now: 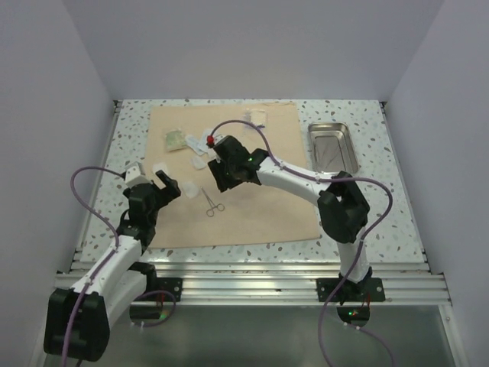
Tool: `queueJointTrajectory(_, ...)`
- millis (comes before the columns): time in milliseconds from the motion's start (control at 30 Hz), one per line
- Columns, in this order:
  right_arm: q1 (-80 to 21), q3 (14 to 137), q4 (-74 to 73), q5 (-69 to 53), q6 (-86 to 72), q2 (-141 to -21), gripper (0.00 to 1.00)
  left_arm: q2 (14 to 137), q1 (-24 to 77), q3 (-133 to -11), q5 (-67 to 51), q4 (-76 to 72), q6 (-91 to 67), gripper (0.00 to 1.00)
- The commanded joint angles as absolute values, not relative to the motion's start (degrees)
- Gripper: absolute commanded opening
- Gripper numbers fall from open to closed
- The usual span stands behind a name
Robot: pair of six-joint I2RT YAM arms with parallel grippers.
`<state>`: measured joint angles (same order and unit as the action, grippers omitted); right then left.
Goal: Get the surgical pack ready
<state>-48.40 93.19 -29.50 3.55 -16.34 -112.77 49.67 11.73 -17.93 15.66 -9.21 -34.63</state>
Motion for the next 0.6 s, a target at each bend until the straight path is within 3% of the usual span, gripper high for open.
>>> queueJointTrajectory(0,-50.97,96.41,-28.21,5.53,-18.46,-115.48,0.48,51.06,5.03,-15.91,7.93,-11.24,-37.26,1.00)
queueJointTrajectory(200,-54.93,98.17,-26.63,7.02,-19.25,-121.02,0.49,56.25,2.29,-16.96,2.20,-12.56,-37.00,1.00)
queueJointTrajectory(567,-55.37,108.00,-25.05,11.42,-18.28,-129.72,0.42,52.82,2.28,-15.91,2.29,-12.57,-36.21,1.00)
